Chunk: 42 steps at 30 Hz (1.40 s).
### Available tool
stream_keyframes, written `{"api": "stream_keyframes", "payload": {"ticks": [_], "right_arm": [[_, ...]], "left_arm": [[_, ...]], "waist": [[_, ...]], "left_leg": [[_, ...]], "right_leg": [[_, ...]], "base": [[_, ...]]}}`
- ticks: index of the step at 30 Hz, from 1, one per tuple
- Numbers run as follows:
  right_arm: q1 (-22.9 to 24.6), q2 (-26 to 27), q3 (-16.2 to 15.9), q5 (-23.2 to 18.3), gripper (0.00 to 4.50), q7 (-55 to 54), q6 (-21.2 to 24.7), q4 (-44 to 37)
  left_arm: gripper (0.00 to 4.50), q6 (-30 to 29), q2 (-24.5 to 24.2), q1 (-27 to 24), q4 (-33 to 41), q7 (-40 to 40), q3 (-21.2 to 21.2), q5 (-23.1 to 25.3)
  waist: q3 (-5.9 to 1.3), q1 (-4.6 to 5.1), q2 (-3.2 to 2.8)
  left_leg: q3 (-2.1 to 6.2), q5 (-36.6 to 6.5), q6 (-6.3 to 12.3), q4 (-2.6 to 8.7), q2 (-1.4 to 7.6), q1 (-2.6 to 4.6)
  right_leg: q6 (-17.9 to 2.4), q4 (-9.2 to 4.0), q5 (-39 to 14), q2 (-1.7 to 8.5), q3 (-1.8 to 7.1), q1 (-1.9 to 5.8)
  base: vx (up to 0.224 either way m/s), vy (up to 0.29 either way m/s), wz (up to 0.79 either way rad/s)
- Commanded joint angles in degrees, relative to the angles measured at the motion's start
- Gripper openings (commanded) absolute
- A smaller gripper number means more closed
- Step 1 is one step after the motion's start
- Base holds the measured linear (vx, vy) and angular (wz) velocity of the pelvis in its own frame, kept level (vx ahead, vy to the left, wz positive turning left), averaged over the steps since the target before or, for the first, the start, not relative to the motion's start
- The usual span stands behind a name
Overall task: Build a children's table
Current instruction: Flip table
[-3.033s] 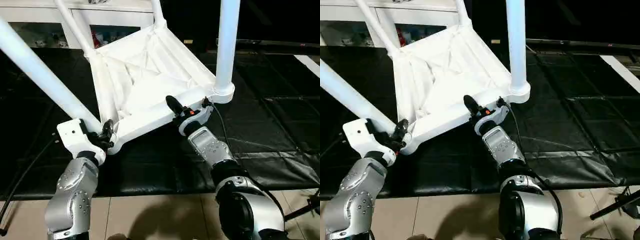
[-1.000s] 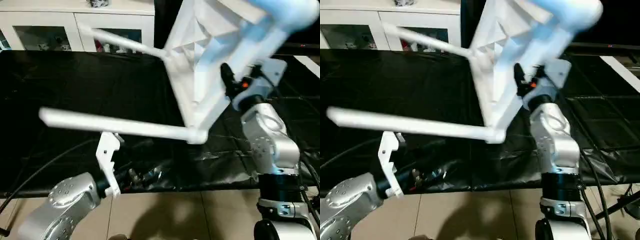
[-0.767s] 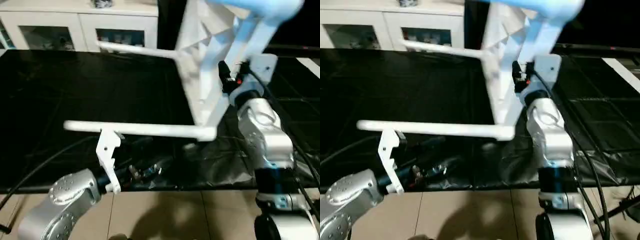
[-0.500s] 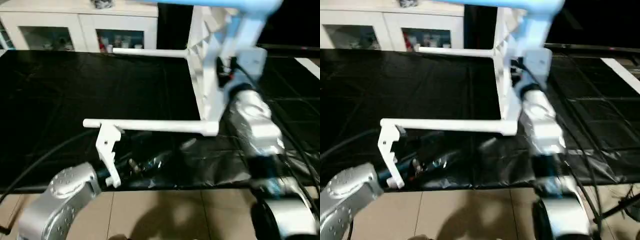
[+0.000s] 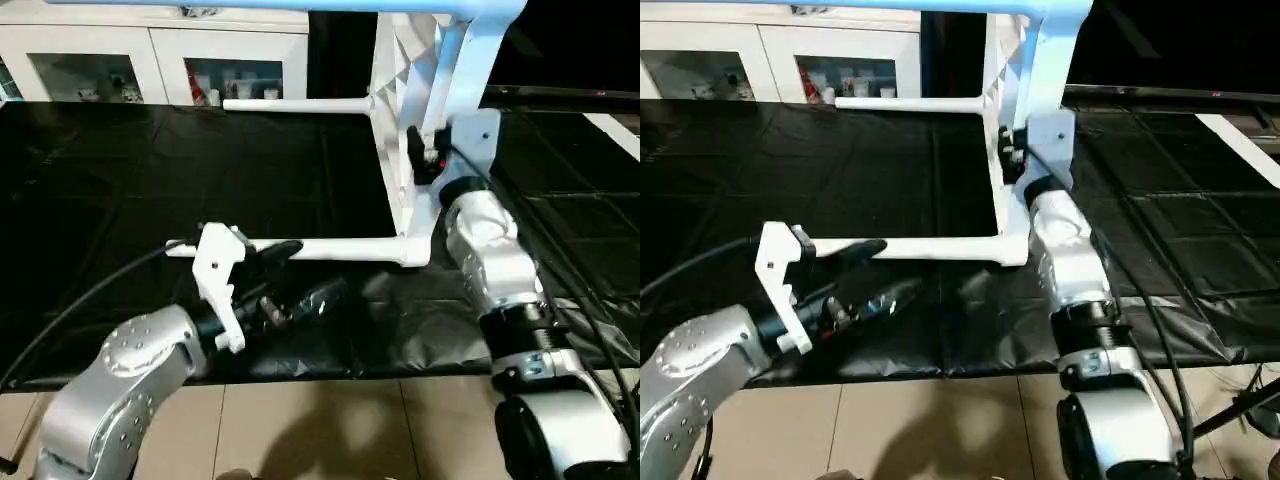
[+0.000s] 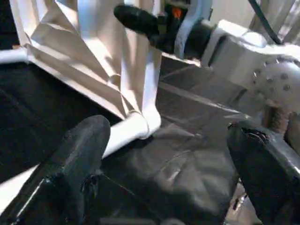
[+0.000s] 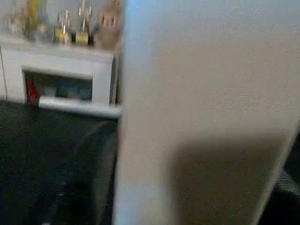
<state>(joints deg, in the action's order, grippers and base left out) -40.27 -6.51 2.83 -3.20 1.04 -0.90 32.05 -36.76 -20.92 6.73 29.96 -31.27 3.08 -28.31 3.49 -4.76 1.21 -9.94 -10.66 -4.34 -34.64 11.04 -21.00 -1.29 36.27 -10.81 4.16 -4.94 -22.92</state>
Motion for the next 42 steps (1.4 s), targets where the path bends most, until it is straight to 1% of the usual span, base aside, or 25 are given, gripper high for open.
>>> {"api": "stream_keyframes", "payload": {"ticks": [1, 5, 6, 8, 10, 11, 12, 14, 16, 17, 19, 20, 21, 22, 23, 24, 31, 33, 34, 36, 37, 39, 40, 41, 42], "right_arm": [[0.7, 0.3, -0.14, 0.31, 3.47, -0.24, -0.9, 1.92], [0.83, 0.38, -0.15, 0.87, 3.47, -1.02, -1.5, 5.53], [0.54, 0.98, 0.45, 0.33, 3.47, -0.79, -1.9, 7.06], [0.41, 1.14, 0.56, 0.29, 3.47, -0.77, -2.11, 7.63], [-0.16, 1.4, 0.78, 0.21, 3.47, -0.43, -2.8, 9.26], [-0.16, 1.4, 0.78, 0.21, 3.47, -0.43, -2.8, 9.26], [-0.56, 1.52, 0.92, 0.07, 3.11, -0.2, -3.15, 10.2], [-1.37, 1.55, 1.05, -0.04, 3.11, 0.02, -3.97, 12.06], [-2.01, 1.61, 1.22, -0.19, 2.89, 0.12, -4.65, 13.3], [-2.01, 1.61, 1.22, -0.19, 2.89, 0.14, -4.66, 13.31], [-2.1, 1.7, 1.21, -0.25, 2.63, 0.38, -4.63, 13.27], [-2.1, 1.7, 1.21, -0.25, 2.63, 0.38, -4.63, 13.27], [-2.31, 1.74, 1.27, -0.23, 2.51, 0.54, -4.83, 13.62], [-2.35, 1.81, 1.26, -0.19, 2.51, 0.59, -4.98, 13.77], [-2.34, 1.85, 1.24, -0.16, 2.27, 0.62, -5.06, 13.8], [-2.34, 1.87, 1.26, -0.08, 2.22, 0.68, -5.27, 13.88], [-2.54, 1.95, 1.63, 0.08, 1.92, 0.82, -6.48, 14.42], [-2.68, 1.89, 1.56, 0.31, 1.91, 0.75, -6.89, 14.42], [-2.7, 1.85, 1.43, 0.55, 1.91, 0.61, -7.06, 14.27], [-2.67, 1.75, 1.25, 0.94, 1.91, 0.4, -7.32, 13.81], [-2.62, 1.67, 1.12, 1.24, 1.91, 0.26, -7.48, 13.45], [-2.64, 1.6, 1.02, 1.52, 1.91, 0.17, -7.47, 13.19], [-2.66, 1.55, 0.92, 1.73, 1.91, 0.08, -7.59, 12.98], [-2.67, 1.48, 0.79, 1.98, 1.91, -0.03, -7.75, 12.81], [-2.67, 1.42, 0.67, 2.18, 1.91, -0.12, -7.89, 12.68]], "left_arm": [[4.5, 0.65, -0.7, 1.29, -0.23, 0.7, -0.48, 1.12], [4.5, 2.27, -1.99, 6.74, -1.22, 3.7, -1.32, 5.37], [4.5, 3.87, -3.8, 8.97, -2.14, 4.12, -0.74, 8.72], [4.5, 4.81, -4.7, 9.8, -2.47, 4.12, -0.34, 10.29], [4.5, 8.33, -7.65, 12.12, -3.67, 4.08, 1.38, 15.72], [4.5, 8.33, -7.65, 12.12, -3.67, 4.08, 1.38, 15.72], [4.5, 10.59, -9.24, 13.45, -4.48, 4.25, 2.33, 18.85], [4.5, 15.3, -11.68, 16.46, -6.32, 5.69, 3.42, 24.43], [4.5, 21.28, -14.19, 19.88, -8.64, 8.41, 3.77, 30.87], [4.5, 21.47, -14.27, 19.96, -8.7, 8.49, 3.76, 31.04], [4.5, 26.46, -16.09, 22.33, -10.7, 11.06, 3.23, 35.21], [4.5, 26.46, -16.09, 22.33, -10.7, 11.06, 3.23, 35.21], [4.5, 30.37, -17.82, 25.08, -13.26, 13.12, 3.65, 39.2], [4.5, 32.04, -18.36, 26.28, -14.39, 13.86, 3.7, 40.52], [4.5, 33.29, -18.8, 27.23, -15.27, 14.47, 3.75, 41.55], [4.5, 35.7, -19.85, 29.11, -17.2, 15.73, 4.07, 43.82], [4.5, 42.89, -21.65, 34.84, -26.46, 18.95, 4.11, 48.46], [4.5, 44.85, -21.76, 36.92, -30.98, 19.24, 4.55, 49.58], [4.5, 44.48, -21.82, 37.75, -32.51, 19.3, 4.68, 49.99], [4.5, 44.31, -21.93, 38.8, -34.6, 19.59, 4.79, 50.91], [4.5, 44.37, -21.87, 39.39, -36.16, 20.18, 4.64, 51.51], [4.5, 44.46, -21.4, 40.08, -37.77, 21.18, 4.12, 51.51], [4.5, 44.18, -20.8, 40.31, -38.24, 21.56, 3.68, 50.99], [4.5, 43.81, -20.36, 40.43, -38.44, 21.99, 3.5, 50.88], [4.21, 43.48, -20.03, 40.48, -38.53, 22.3, 3.37, 50.84]], "waist": [[-4.1, 0.16, -0.52], [-4.07, 0.06, -0.41], [-4.1, -0.01, -0.48], [-4.12, 0.02, -0.5], [-4.22, 0.01, -0.59], [-4.32, -0.02, -0.7], [-4.33, -0.01, -0.63], [-4.44, -0.11, -0.79], [-4.35, -0.05, -0.83], [-4.31, 0.0, -0.8], [-4.37, -0.01, -0.66], [-4.35, -0.02, -0.68], [-4.32, -0.03, -0.72], [-4.39, -0.02, -0.93], [-4.4, -0.02, -0.88], [-4.29, -0.06, -1.04], [-4.42, -0.24, -1.12], [-4.4, -0.34, -1.44], [-4.45, -0.37, -1.72], [-4.51, -0.34, -1.63], [-4.58, -0.37, -2.02], [-4.52, -0.34, -1.77], [-4.53, -0.38, -2.05], [-4.53, -0.35, -2.04], [-4.5, -0.36, -1.92]], "left_leg": [[0.4, -10.24, -1.92, 3.78, 1.44, 0.44], [0.36, -10.09, -1.89, 3.7, 1.4, 0.49], [0.4, -9.98, -1.8, 3.71, 1.42, 0.45], [0.47, -9.96, -1.73, 3.69, 1.39, 0.42], [0.6, -8.84, -1.55, 3.66, 1.41, 0.22], [0.53, -8.71, -1.69, 3.58, 1.47, 0.43], [0.52, -8.02, -1.79, 3.57, 1.44, 0.29], [0.56, -8.05, -1.8, 3.52, 1.5, 0.42], [0.63, -9.03, -2.01, 3.54, 1.49, 0.36], [0.66, -9.09, -2.03, 3.56, 1.46, 0.26], [0.67, -9.0, -2.39, 3.52, 1.58, 0.23], [0.65, -8.88, -2.35, 3.5, 1.53, 0.21], [0.64, -8.93, -2.36, 3.49, 1.51, 0.19], [0.65, -9.37, -2.47, 3.41, 1.42, 0.24], [0.64, -9.34, -2.5, 3.43, 1.43, 0.28], [0.69, -10.16, -2.69, 3.47, 1.44, 0.36], [0.82, -11.09, -3.3, 3.43, 1.53, 0.35], [0.88, -11.3, -3.33, 3.42, 1.43, 0.3], [0.89, -11.39, -3.5, 3.39, 1.43, 0.38], [0.91, -11.45, -3.58, 3.4, 1.46, 0.4], [0.97, -11.09, -3.61, 3.35, 1.5, 0.43], [0.94, -11.42, -3.53, 3.38, 1.51, 0.41], [0.96, -11.29, -3.54, 3.36, 1.51, 0.4], [0.93, -11.3, -3.58, 3.35, 1.51, 0.38], [0.93, -11.47, -3.48, 3.38, 1.53, 0.37]], "right_leg": [[-6.58, -3.93, -9.49, 3.07, 3.21, 2.9], [-6.68, -3.93, -9.67, 3.11, 3.22, 2.88], [-6.29, -3.97, -9.97, 3.16, 3.22, 2.89], [-6.23, -3.87, -10.06, 3.21, 3.21, 2.88], [-6.21, -3.83, -8.9, 3.23, 3.18, 2.99], [-6.37, -3.6, -8.41, 3.25, 3.21, 2.91], [-7.03, -3.4, -7.07, 3.29, 3.22, 3.03], [-7.85, -3.22, -6.01, 3.29, 3.18, 2.89], [-7.81, -3.32, -6.77, 3.35, 3.2, 2.99], [-7.82, -3.39, -6.89, 3.36, 3.19, 3.07], [-8.17, -3.22, -6.83, 3.59, 3.23, 3.15], [-8.25, -3.24, -6.84, 3.57, 3.24, 3.07], [-8.36, -3.26, -6.99, 3.53, 3.24, 3.0], [-8.28, -3.29, -7.46, 3.51, 3.25, 3.0], [-8.35, -3.26, -7.42, 3.5, 3.26, 2.95], [-8.43, -3.41, -8.25, 3.52, 3.25, 2.81], [-9.39, -3.15, -8.27, 3.78, 3.29, 2.72], [-9.64, -3.17, -8.19, 3.74, 3.27, 2.69], [-9.68, -3.11, -7.92, 3.76, 3.28, 2.65], [-9.99, -3.07, -7.16, 3.79, 3.27, 2.71], [-10.45, -2.86, -6.04, 3.82, 3.29, 2.69], [-10.83, -2.9, -5.73, 3.81, 3.26, 2.77], [-11.12, -2.84, -5.4, 3.86, 3.27, 2.75], [-11.23, -2.84, -5.14, 3.81, 3.27, 2.76], [-11.38, -2.87, -5.28, 3.85, 3.26, 2.83]], "base": [[0.0, 0.0, 0.0], [0.0, 0.0, 0.0], [0.0, 0.0, 0.0], [0.0, 0.0, 0.0], [0.0, 0.0, 0.0], [0.0, 0.0, 0.0], [0.0, 0.0, 0.0], [0.0, 0.0, 0.0], [0.0, 0.0, 0.0], [0.0, 0.0, 0.0], [0.0, 0.0, 0.0], [0.0, 0.0, 0.0], [0.0, 0.0, 0.0], [0.0, 0.0, 0.0], [0.0, 0.0, 0.0], [0.0, 0.0, 0.0], [0.0, 0.0, 0.0], [0.0, 0.0, 0.0], [0.0, 0.0, 0.0], [0.0, 0.0, 0.0], [0.0, 0.0, 0.0], [0.0, 0.0, 0.0], [0.0, 0.0, 0.0], [0.0, 0.0, 0.0], [0.0, 0.0, 0.0]]}}
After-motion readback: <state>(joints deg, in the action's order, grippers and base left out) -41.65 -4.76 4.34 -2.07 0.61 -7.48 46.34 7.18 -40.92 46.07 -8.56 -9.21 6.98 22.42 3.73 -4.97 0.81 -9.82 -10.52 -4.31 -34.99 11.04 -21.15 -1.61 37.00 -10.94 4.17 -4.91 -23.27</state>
